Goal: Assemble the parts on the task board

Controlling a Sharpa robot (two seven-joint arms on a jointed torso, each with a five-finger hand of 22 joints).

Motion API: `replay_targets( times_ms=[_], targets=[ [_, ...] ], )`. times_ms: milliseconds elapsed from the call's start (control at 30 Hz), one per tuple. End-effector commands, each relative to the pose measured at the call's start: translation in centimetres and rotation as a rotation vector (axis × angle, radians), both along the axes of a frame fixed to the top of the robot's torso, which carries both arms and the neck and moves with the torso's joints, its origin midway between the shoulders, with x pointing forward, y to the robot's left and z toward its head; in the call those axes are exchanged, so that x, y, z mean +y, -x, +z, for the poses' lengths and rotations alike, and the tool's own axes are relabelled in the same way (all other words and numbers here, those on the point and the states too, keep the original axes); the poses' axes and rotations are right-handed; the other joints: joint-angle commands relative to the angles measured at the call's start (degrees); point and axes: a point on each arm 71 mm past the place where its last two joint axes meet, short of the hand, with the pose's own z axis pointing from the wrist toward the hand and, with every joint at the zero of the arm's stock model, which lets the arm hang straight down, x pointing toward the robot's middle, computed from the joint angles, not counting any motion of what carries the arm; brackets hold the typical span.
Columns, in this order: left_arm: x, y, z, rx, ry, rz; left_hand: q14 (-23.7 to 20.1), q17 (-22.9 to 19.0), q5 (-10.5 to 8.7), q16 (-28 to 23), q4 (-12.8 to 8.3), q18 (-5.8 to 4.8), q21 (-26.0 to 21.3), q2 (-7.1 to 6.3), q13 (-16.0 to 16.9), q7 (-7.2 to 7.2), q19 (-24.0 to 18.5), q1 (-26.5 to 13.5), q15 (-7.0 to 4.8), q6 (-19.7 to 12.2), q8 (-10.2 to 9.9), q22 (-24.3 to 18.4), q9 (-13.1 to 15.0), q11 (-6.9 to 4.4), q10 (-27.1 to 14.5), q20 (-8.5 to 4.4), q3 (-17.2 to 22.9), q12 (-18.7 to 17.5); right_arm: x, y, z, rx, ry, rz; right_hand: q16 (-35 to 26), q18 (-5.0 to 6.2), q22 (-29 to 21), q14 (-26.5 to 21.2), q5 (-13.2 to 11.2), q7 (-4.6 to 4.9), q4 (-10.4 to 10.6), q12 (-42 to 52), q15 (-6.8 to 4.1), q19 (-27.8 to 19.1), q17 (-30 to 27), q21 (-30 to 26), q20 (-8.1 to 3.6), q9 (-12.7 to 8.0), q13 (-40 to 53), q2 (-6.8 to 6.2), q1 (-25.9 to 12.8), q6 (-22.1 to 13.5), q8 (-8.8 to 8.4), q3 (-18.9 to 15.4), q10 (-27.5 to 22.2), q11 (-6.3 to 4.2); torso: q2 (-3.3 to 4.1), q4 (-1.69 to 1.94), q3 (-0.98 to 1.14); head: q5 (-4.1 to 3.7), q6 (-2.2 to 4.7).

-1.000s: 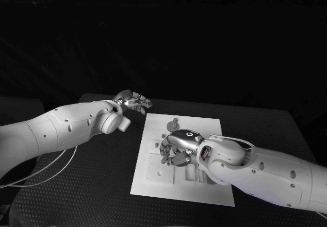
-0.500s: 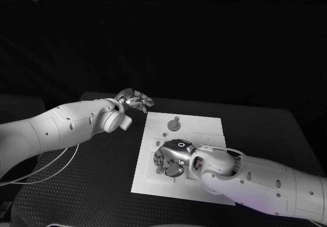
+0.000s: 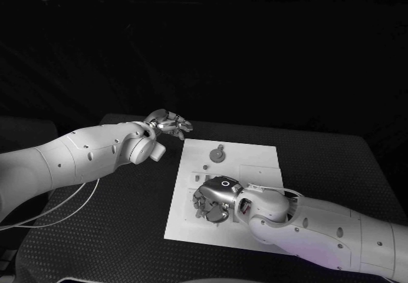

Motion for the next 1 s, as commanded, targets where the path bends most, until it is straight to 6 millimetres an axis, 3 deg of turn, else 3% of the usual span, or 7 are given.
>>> replay_targets(
  times_ms=[33, 1000],
  targets=[
    [-0.26, -0.02, 0.21, -0.004, 0.011, -0.015, 0.39, 0.09, -0.06, -0.3, 0.31, 0.28, -0.24, 0.15, -0.06, -0.03, 0.4, 0.02, 0.13, -0.33, 0.29, 0.04, -0.06, 0.02, -0.4, -0.1, -0.14, 0.34, 0.04, -0.02, -0.07, -0.019, 0.008, 0.013, 0.25, 1.07, 1.19, -0.01, 0.1, -0.05, -0.01, 0.22, -0.34, 0.22, 0.06, 0.32, -0.03, -0.01, 0.55, 0.49, 0.37, 0.26, 0.21, 0.26, 0.37, -0.21, 0.0, 0.01, -0.01, 0.03, -0.09],
    [-0.28, -0.02, 0.19, -0.001, 0.011, -0.017, 0.38, 0.18, -0.06, -0.38, 0.37, 0.28, -0.33, 0.16, -0.1, -0.02, 0.42, -0.01, 0.14, -0.37, 0.32, 0.06, -0.1, 0.03, -0.46, -0.1, -0.18, 0.4, -0.53, -0.47, -0.44, -0.03, 0.043, -0.002, 0.32, 1.07, 1.19, 0.03, 0.1, -0.08, -0.01, 0.2, -0.36, 0.27, 0.08, 0.42, -0.09, 0.08, 0.68, 0.4, 0.44, 0.28, 0.24, 0.31, 0.42, -0.23, -0.02, 0.03, -0.08, -0.13, -0.17]
  ],
)
